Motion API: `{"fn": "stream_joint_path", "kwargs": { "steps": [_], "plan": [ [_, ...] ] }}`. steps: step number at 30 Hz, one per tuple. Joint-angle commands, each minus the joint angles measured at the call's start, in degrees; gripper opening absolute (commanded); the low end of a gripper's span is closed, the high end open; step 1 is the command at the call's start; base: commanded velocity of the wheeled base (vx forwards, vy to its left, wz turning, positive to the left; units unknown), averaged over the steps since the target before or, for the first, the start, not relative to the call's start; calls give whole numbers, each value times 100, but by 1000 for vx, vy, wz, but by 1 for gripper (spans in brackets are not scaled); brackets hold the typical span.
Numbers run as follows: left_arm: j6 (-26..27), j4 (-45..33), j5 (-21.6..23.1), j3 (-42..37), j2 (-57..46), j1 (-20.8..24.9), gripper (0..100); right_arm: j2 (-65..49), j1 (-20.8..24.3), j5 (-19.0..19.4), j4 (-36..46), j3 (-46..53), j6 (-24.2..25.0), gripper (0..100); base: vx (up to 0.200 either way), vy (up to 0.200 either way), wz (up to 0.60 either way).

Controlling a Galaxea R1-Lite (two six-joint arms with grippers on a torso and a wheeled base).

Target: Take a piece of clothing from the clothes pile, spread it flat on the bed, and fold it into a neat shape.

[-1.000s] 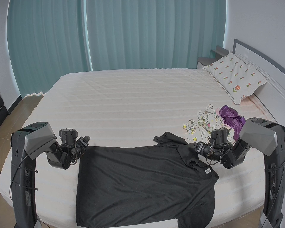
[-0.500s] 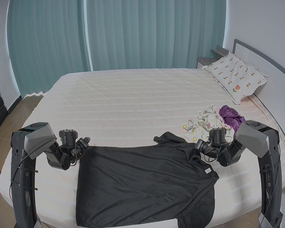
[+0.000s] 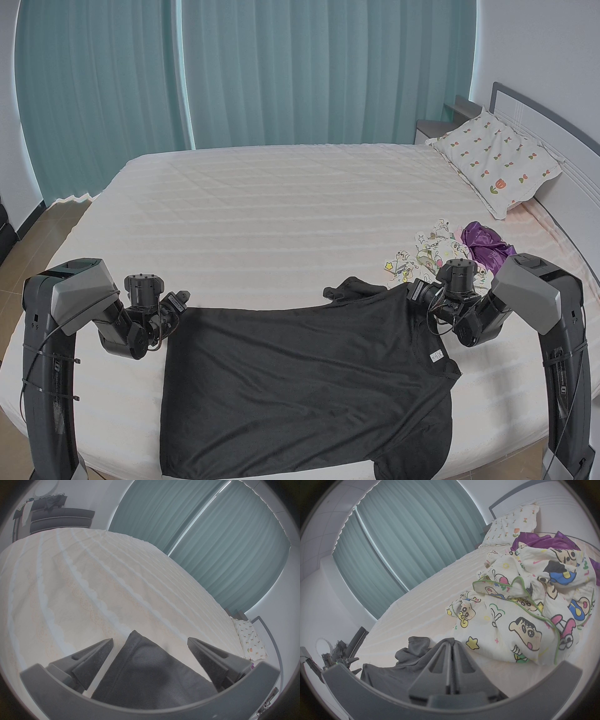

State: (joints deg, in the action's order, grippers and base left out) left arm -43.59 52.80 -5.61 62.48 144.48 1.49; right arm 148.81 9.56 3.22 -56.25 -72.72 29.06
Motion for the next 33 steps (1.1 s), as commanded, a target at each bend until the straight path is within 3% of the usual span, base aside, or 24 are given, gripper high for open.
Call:
{"fn": "stream_joint_path", "kwargs": {
  "steps": [1,9,14,19,28,33],
  "plan": [
    [0,2,-2,-7,10,9,100,122,-7,3,0,-50,-67,100,0,0,0],
    [-26,2,-11,-7,10,27,100,192,-15,-120,-18,-50,-182,100,0,0,0],
    [-26,11,42,-78,-78,62,100,-186,-244,-146,-79,355,-120,100,0,0,0],
    [-35,11,113,-210,-289,80,100,-555,-182,-454,-475,1374,275,100,0,0,0],
    [-26,2,139,-772,-1150,317,100,-1276,-305,-375,-1424,3071,838,100,0,0,0],
    [-35,2,165,-1185,-1256,528,100,-1697,-420,-304,-1653,3862,855,100,0,0,0]
  ]
}}
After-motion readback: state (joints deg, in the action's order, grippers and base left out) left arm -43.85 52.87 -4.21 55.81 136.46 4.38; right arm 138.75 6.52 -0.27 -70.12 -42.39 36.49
